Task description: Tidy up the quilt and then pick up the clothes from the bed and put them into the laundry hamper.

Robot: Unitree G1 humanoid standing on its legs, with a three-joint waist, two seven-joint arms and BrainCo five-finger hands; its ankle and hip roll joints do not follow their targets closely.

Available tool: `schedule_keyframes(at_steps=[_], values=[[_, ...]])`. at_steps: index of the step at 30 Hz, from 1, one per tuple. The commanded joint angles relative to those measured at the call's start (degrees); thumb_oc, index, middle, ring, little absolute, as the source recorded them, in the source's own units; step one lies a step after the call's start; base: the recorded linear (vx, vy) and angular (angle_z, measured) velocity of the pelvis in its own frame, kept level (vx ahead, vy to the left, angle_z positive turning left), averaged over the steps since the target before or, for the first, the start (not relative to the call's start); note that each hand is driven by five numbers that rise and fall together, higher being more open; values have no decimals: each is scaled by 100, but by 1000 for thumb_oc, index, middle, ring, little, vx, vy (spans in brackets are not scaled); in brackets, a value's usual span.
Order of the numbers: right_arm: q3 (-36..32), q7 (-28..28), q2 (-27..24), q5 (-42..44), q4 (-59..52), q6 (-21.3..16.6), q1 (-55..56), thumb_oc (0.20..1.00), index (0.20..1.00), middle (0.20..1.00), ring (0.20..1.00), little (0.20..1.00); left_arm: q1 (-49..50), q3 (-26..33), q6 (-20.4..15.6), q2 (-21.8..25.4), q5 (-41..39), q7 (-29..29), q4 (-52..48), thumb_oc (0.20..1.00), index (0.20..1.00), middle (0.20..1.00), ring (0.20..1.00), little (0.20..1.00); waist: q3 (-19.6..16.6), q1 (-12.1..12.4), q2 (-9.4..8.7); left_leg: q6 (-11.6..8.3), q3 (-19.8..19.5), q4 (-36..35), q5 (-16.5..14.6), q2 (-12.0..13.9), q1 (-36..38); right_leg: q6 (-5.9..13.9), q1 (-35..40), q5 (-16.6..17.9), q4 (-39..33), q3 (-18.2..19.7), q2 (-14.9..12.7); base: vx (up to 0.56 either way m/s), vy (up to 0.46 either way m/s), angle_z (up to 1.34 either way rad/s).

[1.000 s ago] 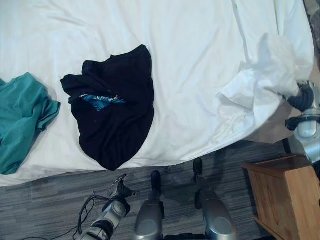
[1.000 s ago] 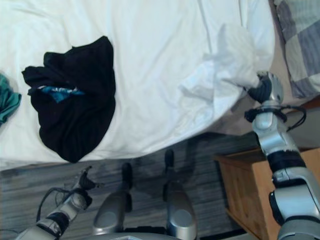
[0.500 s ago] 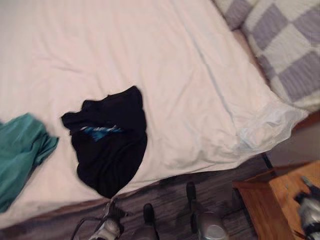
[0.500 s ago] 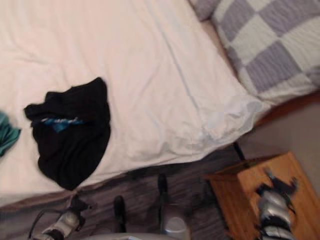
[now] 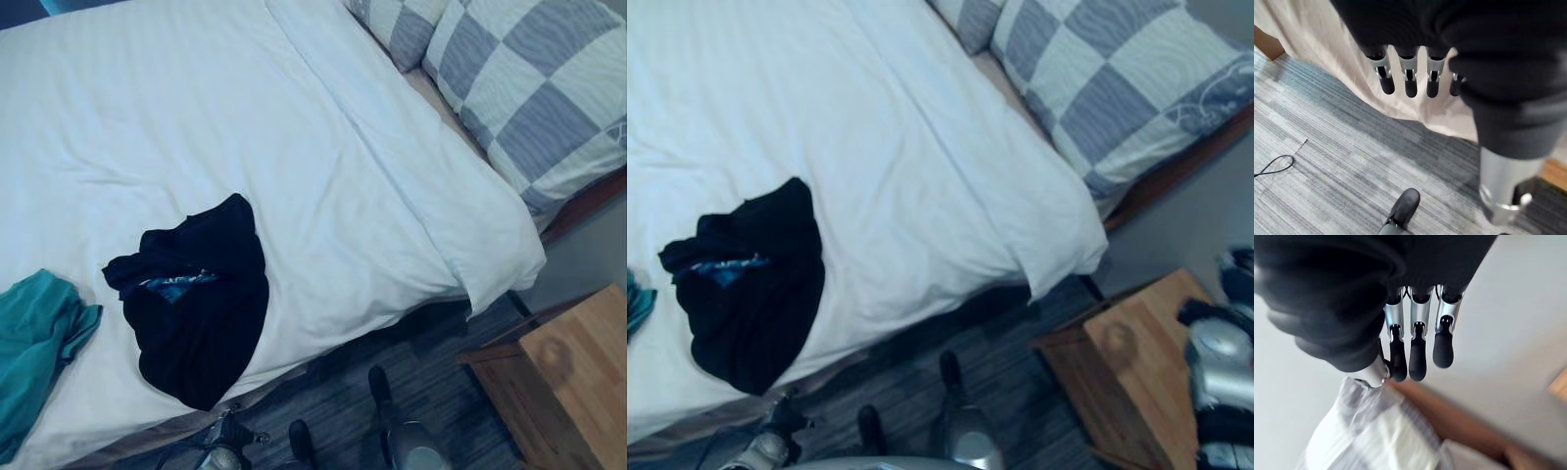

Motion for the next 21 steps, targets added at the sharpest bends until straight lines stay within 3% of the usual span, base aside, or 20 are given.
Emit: schedule_keyframes(at_steps=[1,2,6,8,10,15,21], values=[[84,-273,-187,-143,41,-383,-1603,200,200,200,200,200,-1082,-172,-50,216,-222,256,227,1000,1000,1000,1000,1000,1046,272,63,-234,-87,-4,-46,304,-108,289,106,-1262,661,249,-55,-67,-48,14],[128,-279,-195,-139,73,-387,-1672,200,200,200,200,200,-1097,-143,-49,214,-227,255,229,1000,1000,1000,1000,1000,1053,253,63,-236,-81,-4,-40,307,-125,286,57,-1286,719,261,-47,-105,-64,11],[604,-298,-93,-210,256,-284,-2189,200,200,200,200,200,-1109,-191,-155,337,-407,377,-76,1000,1000,1000,1000,1000,1506,369,348,-218,-55,347,18,272,-620,232,-505,-1424,1241,312,-48,-131,-34,3],[887,-250,353,-317,529,-213,-2123,200,200,200,200,200,-1100,-108,-150,409,-463,442,-259,1000,1000,1000,1000,1000,1770,397,474,-201,-129,872,-126,284,-1114,209,-860,-1546,1575,279,-24,-159,-58,1],[960,-207,581,-342,623,-193,-2015,200,200,200,200,200,-1109,-41,-129,429,-470,467,-287,1000,1000,1000,1000,1000,1810,407,478,-198,-141,978,-120,300,-1240,202,-944,-1546,1632,262,-9,-75,-49,-5],[1436,233,1882,-699,1493,55,-620,200,200,200,200,200,-1348,62,10,326,-346,622,-119,1000,1000,1000,1000,1000,1863,388,363,-152,-358,1049,-210,324,-1141,194,-739,-1626,1657,67,-17,-4,4,-1],[2076,822,2698,-967,2797,479,356,200,200,200,200,200,-1308,-70,70,231,-204,652,37,1000,1000,1000,1000,1000,1542,335,61,-101,-356,760,-285,257,-586,255,-48,-1449,1219,-103,-131,49,104,26]])
